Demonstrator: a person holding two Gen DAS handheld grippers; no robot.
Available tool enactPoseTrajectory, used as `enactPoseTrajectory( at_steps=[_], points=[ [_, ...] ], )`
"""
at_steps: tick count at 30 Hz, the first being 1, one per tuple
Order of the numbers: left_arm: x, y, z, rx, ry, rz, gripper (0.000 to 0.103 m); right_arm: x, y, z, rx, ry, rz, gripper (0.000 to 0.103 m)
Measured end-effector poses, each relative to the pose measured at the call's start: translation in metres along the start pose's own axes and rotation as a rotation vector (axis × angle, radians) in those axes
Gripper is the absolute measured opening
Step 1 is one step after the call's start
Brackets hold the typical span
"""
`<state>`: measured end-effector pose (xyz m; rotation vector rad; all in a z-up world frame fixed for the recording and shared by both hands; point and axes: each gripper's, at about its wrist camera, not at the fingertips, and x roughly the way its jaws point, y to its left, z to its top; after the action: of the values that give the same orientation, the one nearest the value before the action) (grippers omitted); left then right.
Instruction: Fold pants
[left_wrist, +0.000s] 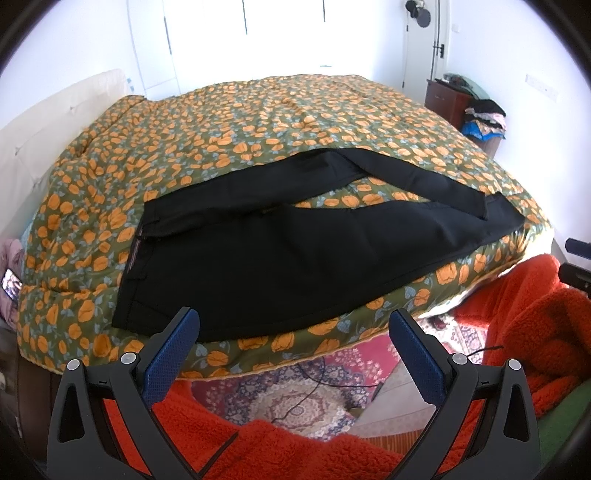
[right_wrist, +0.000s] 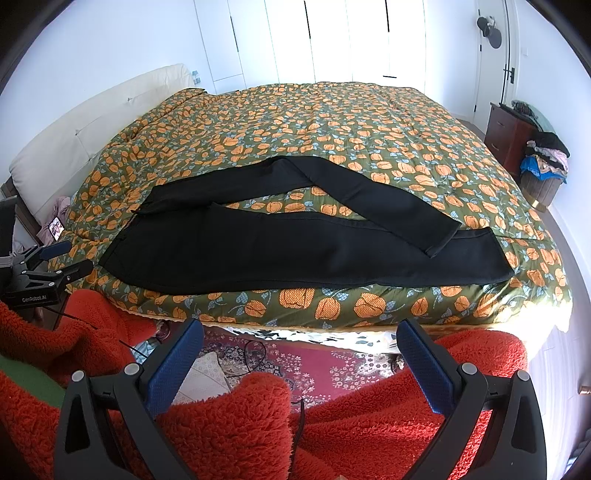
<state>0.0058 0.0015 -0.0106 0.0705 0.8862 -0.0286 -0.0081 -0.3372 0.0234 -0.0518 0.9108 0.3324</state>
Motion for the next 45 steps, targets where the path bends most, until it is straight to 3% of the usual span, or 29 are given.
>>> enactPoseTrajectory(
  at_steps=[45],
  points=[
    [-0.003, -0.0043, 0.004, 0.005, -0.01, 0.0, 0.102, 0.0013, 0.0034, -0.0022, -0.001, 0.003, 0.004, 0.103]
  ],
)
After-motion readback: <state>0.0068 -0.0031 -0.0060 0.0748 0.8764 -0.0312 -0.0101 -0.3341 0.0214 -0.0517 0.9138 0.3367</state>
